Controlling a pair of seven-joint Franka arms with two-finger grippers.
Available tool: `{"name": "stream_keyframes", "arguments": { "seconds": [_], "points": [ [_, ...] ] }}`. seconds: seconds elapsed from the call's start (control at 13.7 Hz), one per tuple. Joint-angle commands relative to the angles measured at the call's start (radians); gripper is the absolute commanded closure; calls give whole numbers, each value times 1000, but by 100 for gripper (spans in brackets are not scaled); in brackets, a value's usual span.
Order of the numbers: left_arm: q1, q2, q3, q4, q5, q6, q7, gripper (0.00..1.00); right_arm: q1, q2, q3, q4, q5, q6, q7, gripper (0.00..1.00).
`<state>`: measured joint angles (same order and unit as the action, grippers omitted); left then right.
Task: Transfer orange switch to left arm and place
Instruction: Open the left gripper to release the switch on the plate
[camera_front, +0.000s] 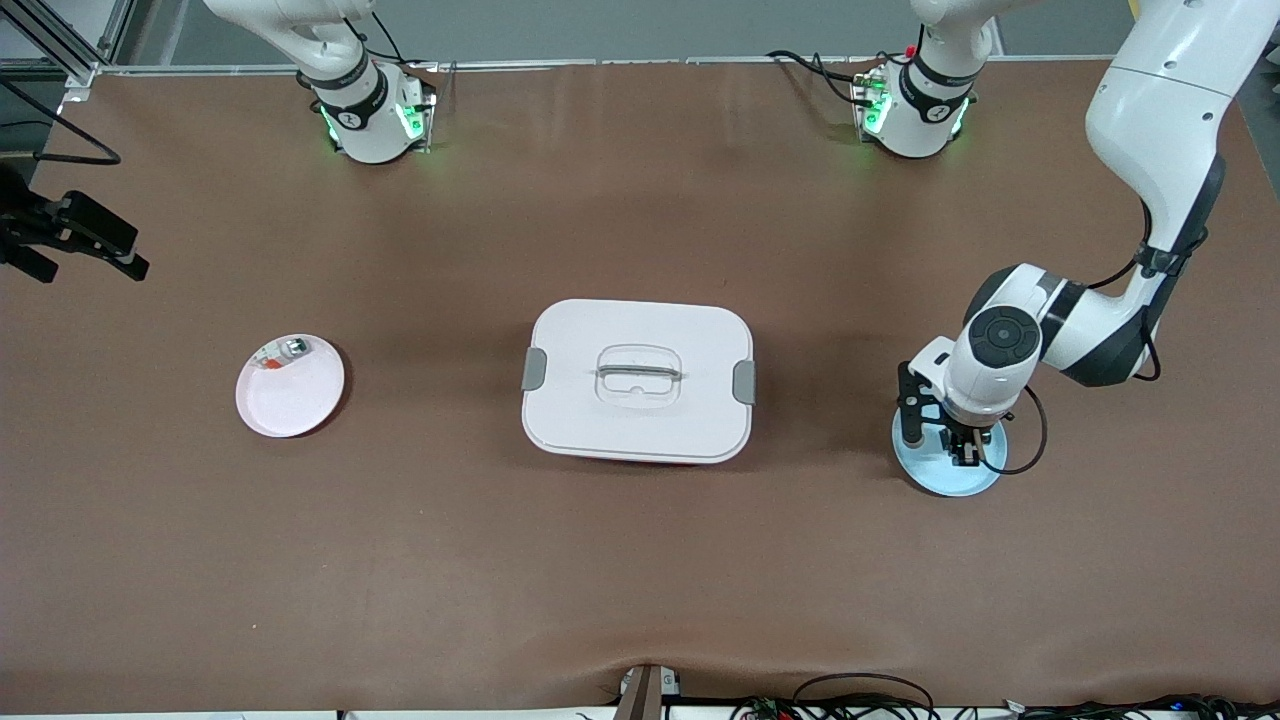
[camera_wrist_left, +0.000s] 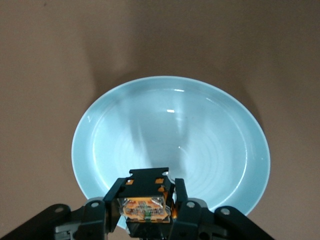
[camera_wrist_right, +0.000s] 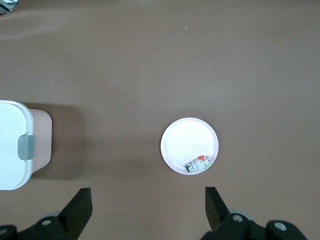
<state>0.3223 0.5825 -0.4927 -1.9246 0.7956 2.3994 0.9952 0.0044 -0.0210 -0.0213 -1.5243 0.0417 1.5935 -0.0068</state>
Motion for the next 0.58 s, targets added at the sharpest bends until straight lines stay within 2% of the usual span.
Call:
{"name": "stream_keyframes", "arguments": {
  "seconds": [0.0,0.51],
  "points": [
    [26,16,-6,-11,28,47,63,100,-18,10,18,24,-9,-20,-7,0],
    [24,33,-4,-31,51,53,65,100,-18,10,20,13,-11,-23,-7,0]
  ]
}}
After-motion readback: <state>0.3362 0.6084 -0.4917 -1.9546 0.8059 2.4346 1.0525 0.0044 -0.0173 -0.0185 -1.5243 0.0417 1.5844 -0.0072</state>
